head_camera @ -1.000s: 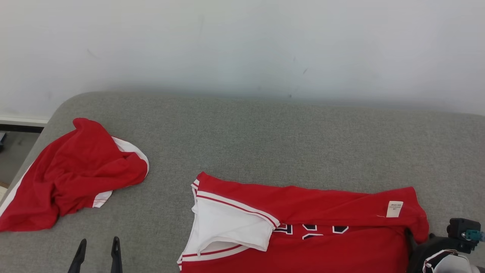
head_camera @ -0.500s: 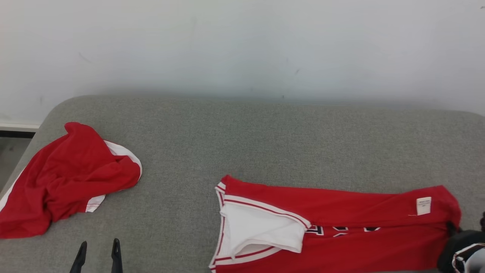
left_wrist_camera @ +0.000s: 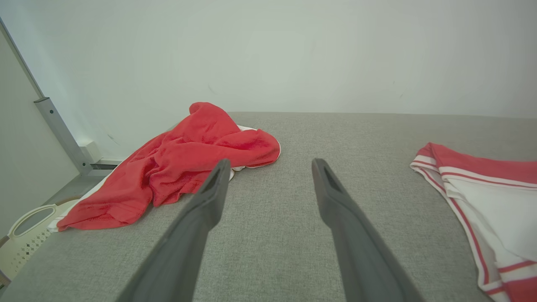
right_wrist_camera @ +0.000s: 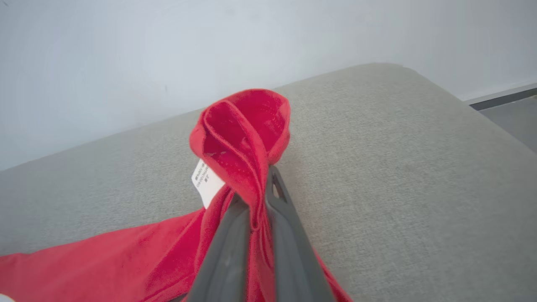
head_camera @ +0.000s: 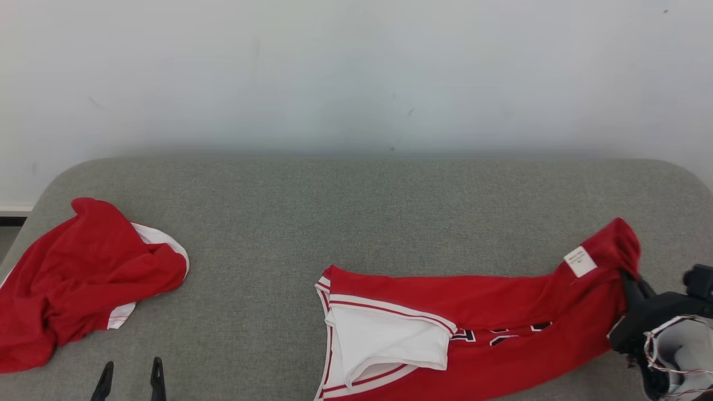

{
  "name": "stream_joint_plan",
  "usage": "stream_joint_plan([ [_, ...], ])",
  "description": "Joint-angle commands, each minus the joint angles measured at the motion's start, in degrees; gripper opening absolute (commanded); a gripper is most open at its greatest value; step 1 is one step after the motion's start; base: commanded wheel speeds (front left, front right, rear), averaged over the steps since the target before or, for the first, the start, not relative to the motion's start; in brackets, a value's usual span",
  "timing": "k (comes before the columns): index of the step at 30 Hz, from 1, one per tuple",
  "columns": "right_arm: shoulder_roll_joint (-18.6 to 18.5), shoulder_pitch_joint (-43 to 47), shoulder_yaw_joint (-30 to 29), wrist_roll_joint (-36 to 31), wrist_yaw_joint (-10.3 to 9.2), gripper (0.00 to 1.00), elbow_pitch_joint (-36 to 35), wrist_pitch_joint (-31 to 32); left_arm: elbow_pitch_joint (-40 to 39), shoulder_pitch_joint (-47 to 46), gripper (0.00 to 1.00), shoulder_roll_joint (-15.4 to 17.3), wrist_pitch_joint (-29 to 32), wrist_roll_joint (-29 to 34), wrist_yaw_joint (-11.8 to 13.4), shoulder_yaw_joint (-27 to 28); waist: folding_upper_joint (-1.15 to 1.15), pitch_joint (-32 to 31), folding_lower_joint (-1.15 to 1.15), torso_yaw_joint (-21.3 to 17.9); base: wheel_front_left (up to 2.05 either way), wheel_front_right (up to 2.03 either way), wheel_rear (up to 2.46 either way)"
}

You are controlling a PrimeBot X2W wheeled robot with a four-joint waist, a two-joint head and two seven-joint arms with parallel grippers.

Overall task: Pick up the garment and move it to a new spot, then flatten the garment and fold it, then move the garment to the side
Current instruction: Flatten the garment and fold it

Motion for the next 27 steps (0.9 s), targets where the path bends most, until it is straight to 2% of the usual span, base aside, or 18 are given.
stream_joint_plan([
  [1,0.9,1.1,0.4,0.9,-0.14,0.00,-1.7,0.5,0.0,0.1,1.00,0.2,-0.1,0.2,0.3,0.2,0.00,-0.2,0.00,-0.2,0.00,0.00,0.00],
  [9,4.1,5.2,4.7,4.2,-0.14,0.00,-17.7,4.4,0.4,0.3,1.00,-0.5,-0.1,0.1,0.0,-0.5,0.00,-0.3,0.00,1.1,0.00,0.00,0.00],
  [16,10.6,8.1,7.8,3.4,-0.14,0.00,-26.5,6.7,1.2,-1.4,1.00,-0.8,-0.1,0.1,-0.4,-1.2,0.00,0.1,0.00,3.5,0.00,0.00,0.00],
  [20,15.4,8.4,8.5,1.5,-0.14,0.00,-27.9,7.0,1.7,-2.1,1.00,-1.1,-0.1,0.4,-0.4,-1.8,0.00,0.3,0.00,4.8,0.00,0.00,0.00],
  [23,19.1,7.5,9.0,-2.1,-0.14,0.00,-26.5,6.4,2.7,-3.3,1.00,-1.2,-0.1,0.2,-1.1,-2.1,0.00,0.7,0.00,6.1,0.00,0.00,0.00],
  [27,21.5,6.1,9.0,-5.0,-0.14,0.00,-23.6,5.5,3.7,-4.8,1.00,-1.7,-0.1,0.6,-1.6,-2.8,0.00,1.0,0.00,7.5,0.00,0.00,0.00],
])
